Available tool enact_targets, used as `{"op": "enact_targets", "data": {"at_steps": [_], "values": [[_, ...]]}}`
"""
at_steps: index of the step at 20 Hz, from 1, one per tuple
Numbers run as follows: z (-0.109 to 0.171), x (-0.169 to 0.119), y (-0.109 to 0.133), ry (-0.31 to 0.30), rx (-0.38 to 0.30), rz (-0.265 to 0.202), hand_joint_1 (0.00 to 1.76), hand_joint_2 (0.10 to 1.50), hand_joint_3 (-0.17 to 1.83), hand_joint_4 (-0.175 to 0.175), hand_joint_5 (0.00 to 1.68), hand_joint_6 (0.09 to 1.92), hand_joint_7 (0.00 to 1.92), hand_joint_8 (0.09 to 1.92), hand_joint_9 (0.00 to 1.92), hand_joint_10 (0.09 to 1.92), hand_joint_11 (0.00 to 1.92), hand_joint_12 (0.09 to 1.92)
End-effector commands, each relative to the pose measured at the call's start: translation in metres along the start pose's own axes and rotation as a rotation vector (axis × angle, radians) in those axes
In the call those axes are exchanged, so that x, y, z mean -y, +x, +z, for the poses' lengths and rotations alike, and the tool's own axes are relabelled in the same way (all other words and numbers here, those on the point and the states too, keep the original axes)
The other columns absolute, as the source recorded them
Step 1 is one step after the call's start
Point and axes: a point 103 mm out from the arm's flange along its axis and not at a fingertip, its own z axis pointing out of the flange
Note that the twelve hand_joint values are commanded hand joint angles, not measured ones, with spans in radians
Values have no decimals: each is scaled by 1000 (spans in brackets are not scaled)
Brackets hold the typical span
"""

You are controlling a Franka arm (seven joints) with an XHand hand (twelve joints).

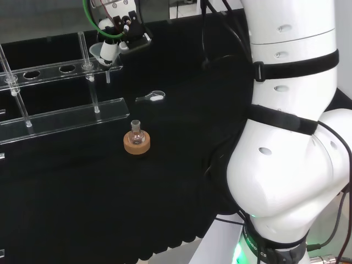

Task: Pick up the funnel from the transparent funnel stand.

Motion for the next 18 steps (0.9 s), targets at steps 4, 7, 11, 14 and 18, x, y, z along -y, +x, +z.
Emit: {"op": "enact_targets", "data": {"at_steps": [4, 7, 11, 14, 18], "values": [[-7, 8, 2, -216, 56, 29, 833, 651, 632, -10, 785, 330, 667, 684, 786, 548, 476, 1291], [-15, 17, 3, -306, 58, 58, 876, 706, 627, 10, 954, 573, 823, 667, 949, 472, 624, 1212], [-30, 30, 2, -301, 59, 56, 993, 1029, 165, 162, 961, 1001, 885, 671, 1043, 408, 736, 1145], [-46, 43, 0, -271, 67, 67, 998, 1086, 75, 175, 950, 1049, 889, 673, 1060, 390, 755, 1133], [-61, 65, -2, -270, 84, 86, 994, 1103, 52, 175, 938, 1069, 880, 674, 1053, 380, 744, 1134]]}}
